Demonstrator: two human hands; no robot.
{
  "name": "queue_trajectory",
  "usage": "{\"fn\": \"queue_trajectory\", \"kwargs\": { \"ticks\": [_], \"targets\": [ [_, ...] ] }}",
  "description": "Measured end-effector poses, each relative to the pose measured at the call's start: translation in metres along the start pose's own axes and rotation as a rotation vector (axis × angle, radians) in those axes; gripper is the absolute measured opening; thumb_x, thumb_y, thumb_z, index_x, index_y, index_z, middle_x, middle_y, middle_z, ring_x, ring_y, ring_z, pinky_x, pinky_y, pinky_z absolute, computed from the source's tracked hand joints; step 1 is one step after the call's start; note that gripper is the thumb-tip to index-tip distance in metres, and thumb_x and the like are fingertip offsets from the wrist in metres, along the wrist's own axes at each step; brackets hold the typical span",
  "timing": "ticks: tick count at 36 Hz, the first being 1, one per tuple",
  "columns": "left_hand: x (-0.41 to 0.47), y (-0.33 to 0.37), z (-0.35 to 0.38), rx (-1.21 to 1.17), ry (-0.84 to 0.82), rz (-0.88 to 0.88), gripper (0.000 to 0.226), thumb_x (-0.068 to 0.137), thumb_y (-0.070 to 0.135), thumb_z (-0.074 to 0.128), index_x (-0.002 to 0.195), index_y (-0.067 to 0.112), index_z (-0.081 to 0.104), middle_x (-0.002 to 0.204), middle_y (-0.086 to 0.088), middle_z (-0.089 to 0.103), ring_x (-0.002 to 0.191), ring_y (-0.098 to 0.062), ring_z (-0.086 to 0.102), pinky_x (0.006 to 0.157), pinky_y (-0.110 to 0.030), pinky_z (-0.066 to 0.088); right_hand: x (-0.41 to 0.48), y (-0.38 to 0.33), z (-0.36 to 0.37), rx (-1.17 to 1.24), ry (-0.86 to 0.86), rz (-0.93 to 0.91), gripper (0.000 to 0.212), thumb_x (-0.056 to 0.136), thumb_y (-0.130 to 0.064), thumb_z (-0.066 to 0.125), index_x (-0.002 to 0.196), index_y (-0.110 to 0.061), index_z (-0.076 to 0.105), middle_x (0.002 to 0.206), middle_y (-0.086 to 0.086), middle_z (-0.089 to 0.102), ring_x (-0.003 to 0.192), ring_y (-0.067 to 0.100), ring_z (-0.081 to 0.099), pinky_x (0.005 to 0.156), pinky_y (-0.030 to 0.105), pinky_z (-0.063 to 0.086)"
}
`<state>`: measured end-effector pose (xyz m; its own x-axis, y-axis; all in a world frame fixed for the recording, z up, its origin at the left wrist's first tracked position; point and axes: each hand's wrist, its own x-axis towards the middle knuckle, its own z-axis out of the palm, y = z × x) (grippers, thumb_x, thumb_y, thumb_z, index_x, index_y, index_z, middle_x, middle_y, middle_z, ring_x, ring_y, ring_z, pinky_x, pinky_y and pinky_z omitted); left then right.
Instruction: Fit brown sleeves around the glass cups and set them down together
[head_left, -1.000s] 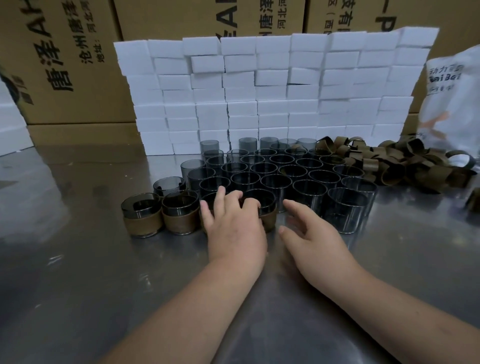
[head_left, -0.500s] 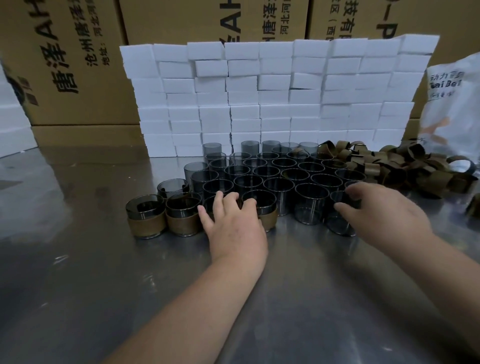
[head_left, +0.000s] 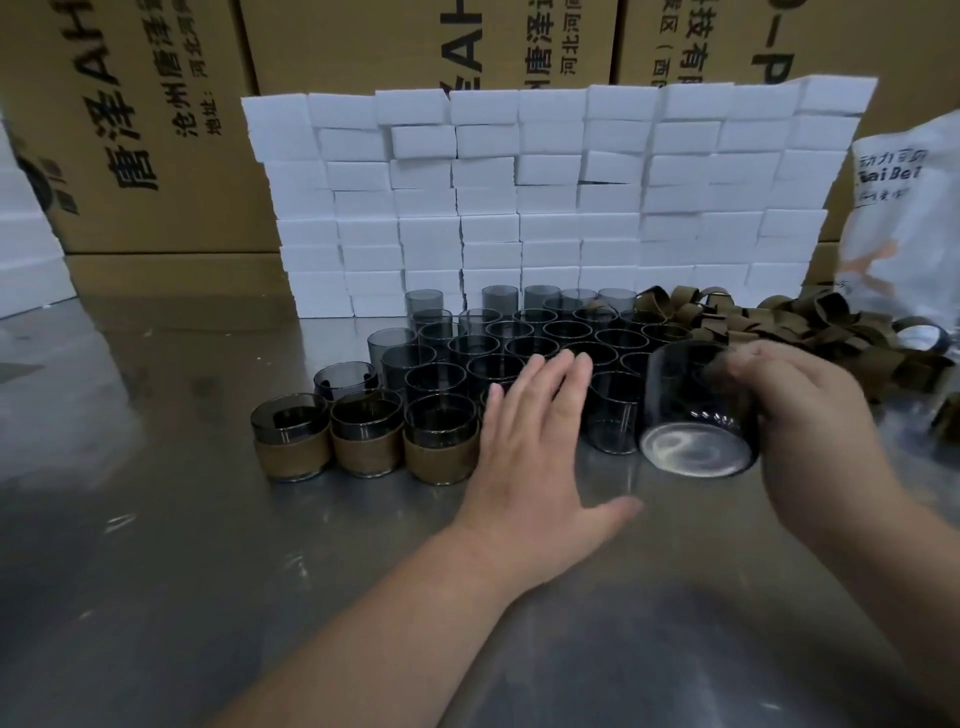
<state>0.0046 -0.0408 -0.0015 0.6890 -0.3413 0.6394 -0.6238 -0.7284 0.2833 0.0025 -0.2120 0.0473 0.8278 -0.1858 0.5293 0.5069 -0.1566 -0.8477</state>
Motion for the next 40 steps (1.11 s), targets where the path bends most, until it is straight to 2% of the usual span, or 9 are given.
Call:
{"fn": "queue_trajectory", "kwargs": {
  "ticks": [2, 6, 10, 13, 17, 24, 28, 31, 40],
  "targets": [
    [0.000, 0.003, -0.002, -0.068, 0.013, 0.022, 0.120, 0.067, 0.054, 0.074, 0.130, 0.043, -0.028, 0.144, 0.026, -0.011, 0.132, 0.012, -0.022, 0.106, -0.016, -0.025, -0.006, -0.001, 0.011, 0.132, -0.095, 0.065, 0.022, 0.068, -0.024, 0.049, 0.051, -0.021, 0.062, 0.052, -0.010, 0.051, 0.052, 0.002, 0.046, 0.047, 0.013, 0.037],
    [0.000, 0.007, -0.004, -0.202, 0.104, 0.012, 0.106, 0.059, 0.046, 0.076, 0.137, 0.034, 0.006, 0.148, -0.003, 0.030, 0.128, 0.007, 0.012, 0.109, -0.015, -0.015, -0.016, 0.005, 0.029, 0.327, -0.266, 0.270, 0.021, 0.071, -0.026, 0.054, 0.061, -0.017, 0.069, 0.063, 0.005, 0.061, 0.060, 0.017, 0.057, 0.057, 0.027, 0.045],
    [0.001, 0.006, -0.006, -0.190, 0.205, -0.038, 0.082, 0.059, 0.041, 0.074, 0.132, 0.020, 0.042, 0.121, -0.007, 0.058, 0.112, -0.005, 0.040, 0.109, -0.047, 0.021, -0.018, 0.011, 0.031, 0.377, -0.275, 0.421, 0.031, 0.082, -0.027, 0.059, 0.087, 0.002, 0.069, 0.079, 0.025, 0.056, 0.069, 0.033, 0.050, 0.066, 0.035, 0.043],
    [0.001, 0.006, -0.005, -0.094, 0.208, -0.078, 0.075, 0.058, 0.053, 0.069, 0.118, 0.011, 0.056, 0.115, 0.000, 0.059, 0.111, -0.011, 0.047, 0.105, -0.054, 0.031, -0.013, 0.015, 0.027, 0.183, -0.131, 0.342, 0.031, 0.093, -0.027, 0.053, 0.074, -0.004, 0.061, 0.064, 0.014, 0.053, 0.051, 0.023, 0.042, 0.048, 0.022, 0.036],
    [0.001, 0.002, -0.003, -0.016, 0.189, -0.177, 0.073, 0.051, 0.061, 0.072, 0.110, 0.020, 0.060, 0.111, 0.017, 0.042, 0.114, -0.002, 0.036, 0.113, -0.046, 0.019, 0.017, 0.021, 0.007, -0.038, 0.044, 0.234, 0.028, 0.096, -0.027, 0.047, 0.075, -0.017, 0.061, 0.059, -0.007, 0.065, 0.035, 0.006, 0.040, 0.039, 0.021, 0.035],
    [0.001, -0.001, 0.001, 0.046, 0.149, -0.235, 0.069, 0.056, 0.070, 0.064, 0.111, 0.029, 0.059, 0.129, 0.014, 0.037, 0.125, -0.002, 0.020, 0.102, -0.014, -0.024, 0.099, 0.075, -0.054, -0.769, 0.068, 0.170, 0.037, 0.092, -0.017, 0.041, 0.125, -0.021, 0.057, 0.103, 0.006, 0.062, 0.073, 0.025, 0.058, 0.059, 0.031, 0.047],
    [0.001, -0.005, 0.004, 0.080, 0.138, -0.246, 0.067, 0.058, 0.072, 0.063, 0.112, 0.031, 0.059, 0.134, 0.013, 0.034, 0.131, -0.005, 0.017, 0.107, -0.023, -0.016, 0.137, 0.106, -0.082, -1.087, -0.117, 0.236, 0.061, 0.087, -0.009, 0.044, 0.146, -0.021, 0.032, 0.151, 0.011, 0.030, 0.122, 0.039, 0.043, 0.089, 0.043, 0.048],
    [0.001, -0.006, 0.005, 0.068, 0.118, -0.256, 0.068, 0.059, 0.071, 0.063, 0.114, 0.031, 0.057, 0.136, 0.013, 0.032, 0.132, -0.005, 0.014, 0.109, -0.025, -0.012, 0.156, 0.121, -0.087, -1.255, -0.251, 0.266, 0.071, 0.089, -0.011, 0.049, 0.151, -0.021, 0.016, 0.158, 0.009, 0.010, 0.142, 0.034, 0.015, 0.113, 0.043, 0.023],
    [0.001, -0.006, 0.005, 0.035, 0.113, -0.278, 0.069, 0.058, 0.069, 0.065, 0.115, 0.031, 0.057, 0.134, 0.013, 0.033, 0.129, -0.005, 0.015, 0.116, -0.036, 0.006, 0.174, 0.134, -0.072, -1.496, -0.543, 0.220, 0.070, 0.097, -0.020, 0.044, 0.150, -0.031, -0.001, 0.159, -0.003, -0.008, 0.146, 0.026, -0.007, 0.114, 0.055, 0.010]
  ]
}}
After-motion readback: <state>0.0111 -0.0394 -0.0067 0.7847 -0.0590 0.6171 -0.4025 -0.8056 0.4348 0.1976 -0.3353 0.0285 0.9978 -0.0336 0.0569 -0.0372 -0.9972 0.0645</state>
